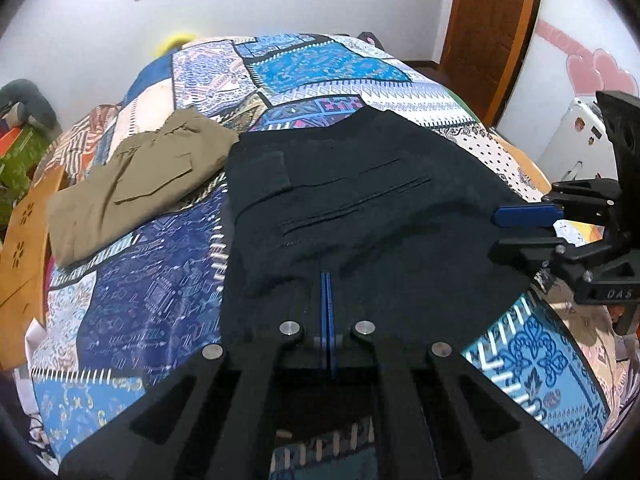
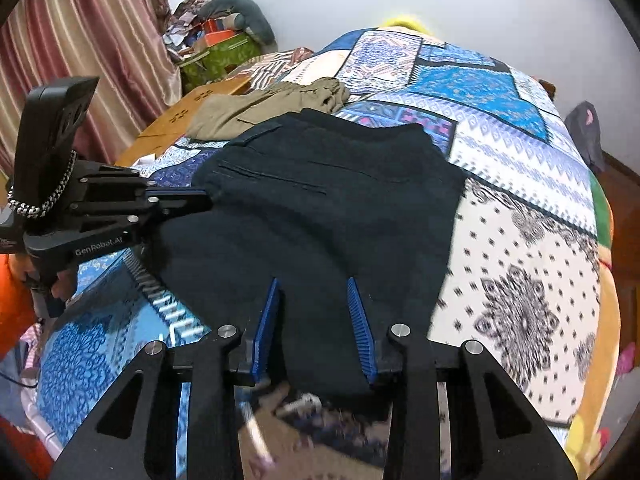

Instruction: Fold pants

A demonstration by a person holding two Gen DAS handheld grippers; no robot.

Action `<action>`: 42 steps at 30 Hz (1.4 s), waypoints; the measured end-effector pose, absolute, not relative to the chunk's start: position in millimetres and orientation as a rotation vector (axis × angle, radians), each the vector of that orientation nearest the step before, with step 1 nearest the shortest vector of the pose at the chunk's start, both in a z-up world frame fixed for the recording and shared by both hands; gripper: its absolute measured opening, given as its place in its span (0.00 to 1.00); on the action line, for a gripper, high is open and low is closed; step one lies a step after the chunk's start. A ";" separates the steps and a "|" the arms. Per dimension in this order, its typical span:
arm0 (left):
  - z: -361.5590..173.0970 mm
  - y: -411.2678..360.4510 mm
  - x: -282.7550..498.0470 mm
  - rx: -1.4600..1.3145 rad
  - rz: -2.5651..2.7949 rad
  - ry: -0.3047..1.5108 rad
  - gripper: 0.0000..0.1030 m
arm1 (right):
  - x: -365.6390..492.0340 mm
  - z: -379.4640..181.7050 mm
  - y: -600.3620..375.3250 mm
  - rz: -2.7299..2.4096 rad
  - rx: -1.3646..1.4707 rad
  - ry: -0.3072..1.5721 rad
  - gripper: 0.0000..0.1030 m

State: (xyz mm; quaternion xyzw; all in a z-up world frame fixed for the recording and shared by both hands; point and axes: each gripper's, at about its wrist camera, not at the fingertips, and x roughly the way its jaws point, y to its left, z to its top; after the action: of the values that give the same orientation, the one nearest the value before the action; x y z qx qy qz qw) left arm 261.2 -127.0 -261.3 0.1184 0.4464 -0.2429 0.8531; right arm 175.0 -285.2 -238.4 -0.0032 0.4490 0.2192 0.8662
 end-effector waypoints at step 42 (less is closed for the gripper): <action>-273.7 -116.9 347.7 0.017 -0.519 1.159 0.73 | 246.7 -266.0 -342.2 0.391 0.281 1.104 0.71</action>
State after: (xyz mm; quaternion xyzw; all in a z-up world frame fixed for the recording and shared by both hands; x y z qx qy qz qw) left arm 347.7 -116.9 -273.7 0.0079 0.5412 -0.2426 0.8051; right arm 246.7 -342.2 -266.0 0.1320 0.5191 0.1837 0.8242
